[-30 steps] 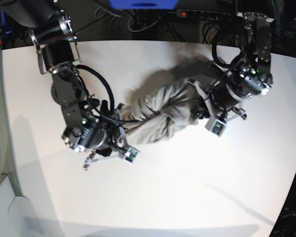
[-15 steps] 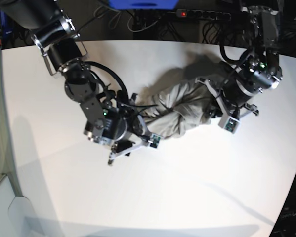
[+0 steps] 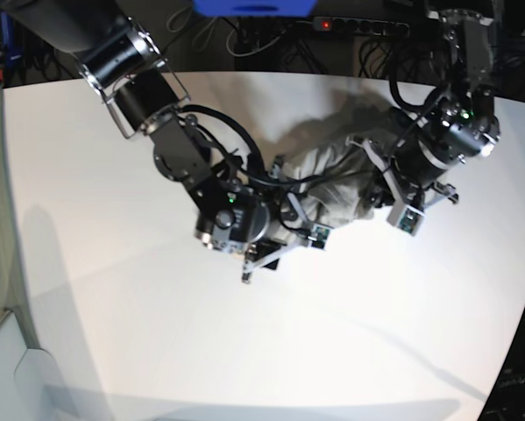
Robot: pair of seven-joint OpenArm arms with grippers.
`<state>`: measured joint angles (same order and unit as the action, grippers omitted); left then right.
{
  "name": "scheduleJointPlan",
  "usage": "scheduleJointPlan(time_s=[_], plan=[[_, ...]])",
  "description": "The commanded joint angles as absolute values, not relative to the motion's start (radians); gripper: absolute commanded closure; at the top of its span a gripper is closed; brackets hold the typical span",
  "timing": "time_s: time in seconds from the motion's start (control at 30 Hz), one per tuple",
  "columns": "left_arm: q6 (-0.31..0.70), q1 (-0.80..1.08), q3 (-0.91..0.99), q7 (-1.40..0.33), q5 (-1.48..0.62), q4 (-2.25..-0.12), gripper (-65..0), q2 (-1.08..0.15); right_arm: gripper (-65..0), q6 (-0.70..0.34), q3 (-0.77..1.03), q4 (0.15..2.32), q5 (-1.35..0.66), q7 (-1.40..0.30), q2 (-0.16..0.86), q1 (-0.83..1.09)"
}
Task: Layout the t-shirt on the table in an organized manner, then fold the t-shirt properly
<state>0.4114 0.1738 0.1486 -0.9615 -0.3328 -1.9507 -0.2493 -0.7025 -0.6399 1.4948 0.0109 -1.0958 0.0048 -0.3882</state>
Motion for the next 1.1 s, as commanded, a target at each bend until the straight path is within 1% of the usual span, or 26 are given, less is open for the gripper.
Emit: scheduleJointPlan(time_s=[0.0,0.07,0.13,0.17,0.27,0.37,0.43,0.47,0.57,0.73,0.93,1.07], plan=[[0.41,0.166,0.15,-0.94,-0.344,-1.968,-0.2,-0.254,-37.9,-0.698,-0.636,1.503,0.005,-1.064,-0.01,-0.421],[0.41,0.166,0.15,-0.94,-0.344,-1.968,-0.2,-0.252,-36.7,-0.698,-0.634,1.489,0.005,-1.046,-0.012,-0.424],[0.41,0.166,0.148,-0.94,-0.344,-1.968,-0.2,-0.251,-33.2,-0.698,-0.634,1.478,0.005,-1.023,-0.012,-0.424],[0.41,0.166,0.148,-0.94,-0.344,-1.968,-0.2,-0.251,-30.4,-0.698,-0.634,1.466,0.005,-1.013,-0.012,-0.424],[0.41,0.166,0.148,-0.943,-0.344,-1.968,-0.2,-0.251,-20.3,-0.698,-0.634,1.411,0.005,-1.006,-0.013,-0.427],[0.41,0.166,0.15,-0.943,-0.344,-1.968,-0.2,-0.251,-8.7,-0.698,-0.634,1.356,0.005,-1.001,-0.013,-0.444],[0.41,0.166,0.151,-0.947,-0.346,-1.971,-0.2,-0.251,-1.1,-0.698,-0.63,1.349,0.007,-0.967,-0.01,-0.446],[0.41,0.168,0.151,-0.949,-0.346,-1.974,-0.2,-0.251,0.0,-0.698,-0.628,1.349,0.008,-0.955,-0.007,-0.449],[0.41,0.185,0.153,-0.946,-0.351,-1.977,-0.2,-0.255,0.0,-0.698,-0.605,1.348,0.008,-0.946,0.024,-0.466],[0.41,0.211,0.159,-0.943,-0.348,-1.992,-0.2,-0.257,0.0,-0.698,-0.486,1.343,0.008,-0.941,0.054,-0.492],[0.412,0.242,0.229,-0.941,-0.354,-2.011,-0.2,-0.255,0.0,-0.698,-0.367,1.221,0.008,-0.937,0.079,-0.559],[0.412,0.252,0.245,-0.949,-0.354,-2.014,-0.2,-0.257,0.0,-0.698,-0.326,1.193,0.008,-0.9,0.094,-0.573]])
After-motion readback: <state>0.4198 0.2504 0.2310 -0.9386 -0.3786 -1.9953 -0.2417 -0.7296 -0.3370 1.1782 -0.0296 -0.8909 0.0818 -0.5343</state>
